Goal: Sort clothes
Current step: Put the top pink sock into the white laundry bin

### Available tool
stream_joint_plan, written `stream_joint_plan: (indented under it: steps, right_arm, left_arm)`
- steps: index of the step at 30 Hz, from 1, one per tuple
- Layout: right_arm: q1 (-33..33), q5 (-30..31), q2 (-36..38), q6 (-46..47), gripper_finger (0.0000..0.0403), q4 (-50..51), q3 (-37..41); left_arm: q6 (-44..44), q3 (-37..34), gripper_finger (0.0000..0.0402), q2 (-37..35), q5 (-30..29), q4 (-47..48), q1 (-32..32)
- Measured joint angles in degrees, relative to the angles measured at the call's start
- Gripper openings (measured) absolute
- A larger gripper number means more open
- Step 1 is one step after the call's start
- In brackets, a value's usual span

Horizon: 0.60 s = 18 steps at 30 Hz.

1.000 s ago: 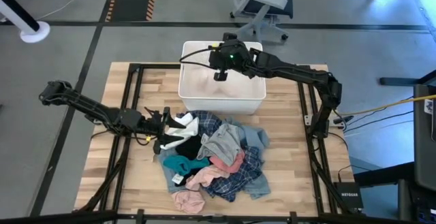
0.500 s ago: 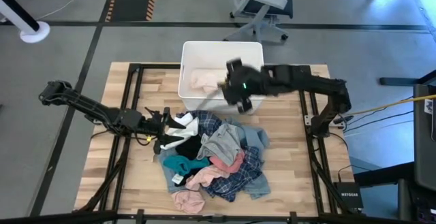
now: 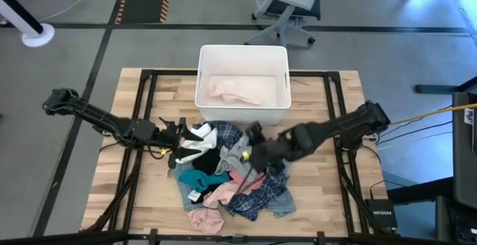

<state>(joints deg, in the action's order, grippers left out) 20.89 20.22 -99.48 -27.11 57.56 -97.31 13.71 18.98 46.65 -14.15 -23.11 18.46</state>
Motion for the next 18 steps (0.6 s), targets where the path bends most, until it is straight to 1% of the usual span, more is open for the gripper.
stream_joint_plan:
  steps: [3, 5, 7, 9, 10, 14, 18]
  right_arm:
    - [1.5, -1.7, 0.0, 0.1, 0.0193, -9.1, 5.7]
    - [2.2, -3.4, -0.4, 0.1, 0.0193, -17.3, 9.2]
    - [2.2, -4.6, -1.4, 0.7, 0.0193, -25.9, 11.7]
    - [2.4, -5.2, -3.5, 1.9, 0.0193, -32.3, 12.6]
    - [2.4, -5.3, -4.8, 2.0, 0.0193, -34.5, 12.6]
    - [2.4, -5.5, -9.4, 1.8, 0.0193, -37.0, 11.8]
    - [2.4, -4.5, -11.4, 4.0, 0.0193, -40.6, 11.3]
  left_arm:
    - [0.0, 0.0, 0.021, 0.0, 0.0, 0.0, 0.0]
    - [-0.1, 0.0, 0.021, 0.0, 0.0, 0.0, 0.0]
    - [-0.1, 0.0, 0.021, 0.0, 0.0, 0.0, 0.0]
    - [0.0, 0.0, 0.021, 0.0, 0.0, 0.1, 0.0]
    - [0.0, 0.0, 0.021, 0.0, 0.0, 0.1, 0.0]
    - [0.0, 0.0, 0.021, 0.0, 0.0, 0.3, 0.0]
    - [-0.2, 0.0, 0.021, 0.0, 0.0, 0.3, 0.0]
